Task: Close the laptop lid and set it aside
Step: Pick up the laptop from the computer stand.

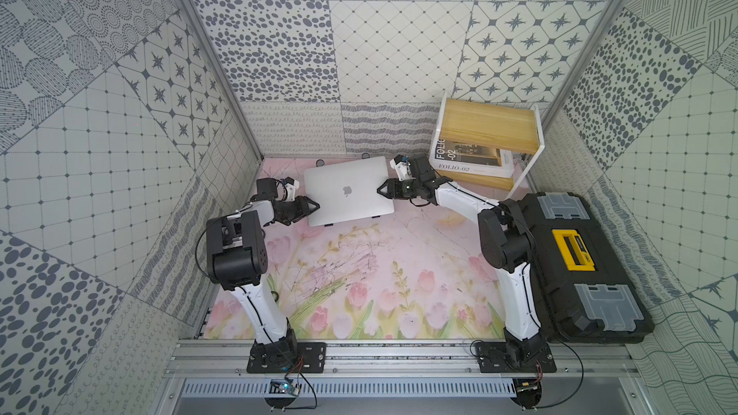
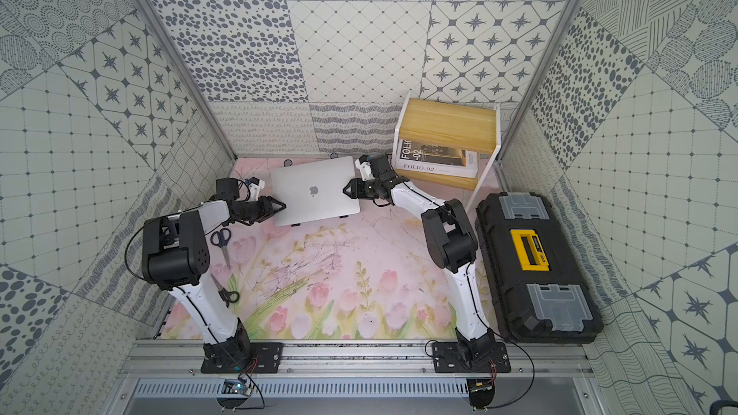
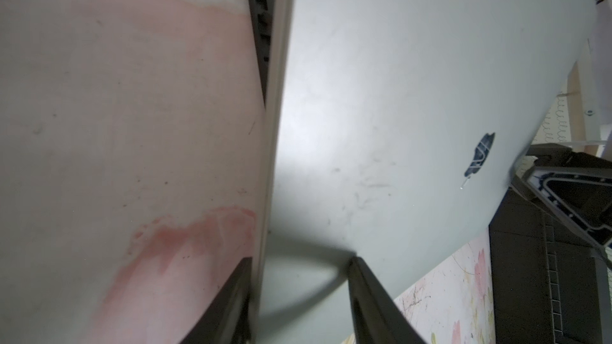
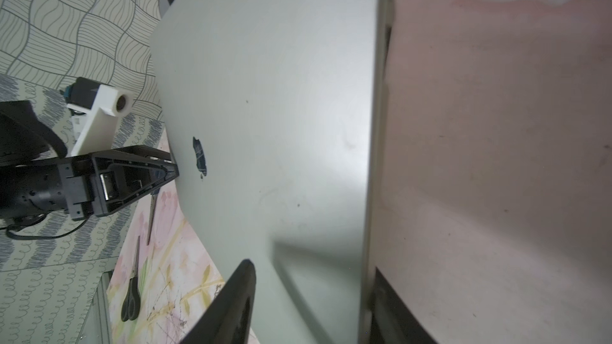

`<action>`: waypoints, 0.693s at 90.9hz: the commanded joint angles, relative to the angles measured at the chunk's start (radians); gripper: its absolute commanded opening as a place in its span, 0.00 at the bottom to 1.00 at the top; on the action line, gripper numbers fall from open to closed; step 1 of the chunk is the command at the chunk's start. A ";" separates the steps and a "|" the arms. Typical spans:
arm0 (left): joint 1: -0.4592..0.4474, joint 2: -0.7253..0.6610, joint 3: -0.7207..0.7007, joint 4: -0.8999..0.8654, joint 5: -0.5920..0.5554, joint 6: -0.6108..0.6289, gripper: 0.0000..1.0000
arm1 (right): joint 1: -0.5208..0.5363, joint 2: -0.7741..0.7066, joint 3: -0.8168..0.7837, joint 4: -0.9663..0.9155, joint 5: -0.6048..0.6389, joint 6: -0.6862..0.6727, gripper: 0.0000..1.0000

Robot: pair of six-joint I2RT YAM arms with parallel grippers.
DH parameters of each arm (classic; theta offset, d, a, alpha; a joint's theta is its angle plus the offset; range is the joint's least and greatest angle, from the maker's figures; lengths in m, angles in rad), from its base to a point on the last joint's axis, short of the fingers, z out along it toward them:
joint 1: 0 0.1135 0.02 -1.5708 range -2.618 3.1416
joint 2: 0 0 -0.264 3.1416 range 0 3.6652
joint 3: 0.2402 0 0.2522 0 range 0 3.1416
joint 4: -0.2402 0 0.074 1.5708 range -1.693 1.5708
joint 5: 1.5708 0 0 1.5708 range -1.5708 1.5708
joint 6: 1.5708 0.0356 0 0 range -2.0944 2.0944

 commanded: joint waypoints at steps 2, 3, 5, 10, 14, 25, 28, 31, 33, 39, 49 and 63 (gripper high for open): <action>0.021 0.001 -0.017 0.015 0.005 -0.029 0.48 | 0.068 -0.103 -0.047 0.225 -0.169 0.091 0.50; 0.021 0.002 -0.017 0.016 0.004 -0.029 0.48 | 0.068 -0.108 -0.053 0.233 -0.171 0.098 0.49; 0.022 0.002 -0.019 0.016 0.003 -0.028 0.48 | 0.068 -0.118 -0.067 0.249 -0.176 0.108 0.49; 0.026 0.005 -0.022 0.018 0.010 -0.027 0.48 | 0.069 -0.137 -0.094 0.290 -0.188 0.137 0.48; 0.027 0.006 -0.022 0.018 0.013 -0.029 0.48 | 0.071 -0.153 -0.110 0.310 -0.196 0.152 0.47; 0.028 0.003 -0.024 0.026 0.019 -0.033 0.49 | 0.077 -0.159 -0.117 0.345 -0.237 0.181 0.46; 0.029 0.005 -0.024 0.028 0.021 -0.035 0.49 | 0.079 -0.153 -0.114 0.351 -0.247 0.191 0.45; 0.029 0.005 -0.022 0.028 0.020 -0.035 0.49 | 0.083 -0.147 -0.113 0.359 -0.252 0.200 0.45; 0.029 0.005 -0.022 0.028 0.019 -0.036 0.49 | 0.085 -0.140 -0.113 0.365 -0.255 0.206 0.44; 0.030 0.005 -0.022 0.026 0.017 -0.034 0.49 | 0.092 -0.125 -0.116 0.396 -0.265 0.225 0.44; 0.031 0.001 -0.025 0.026 0.009 -0.035 0.49 | 0.105 -0.103 -0.106 0.409 -0.267 0.242 0.43; 0.035 0.000 -0.028 0.026 0.003 -0.040 0.49 | 0.108 -0.095 -0.094 0.376 -0.238 0.241 0.40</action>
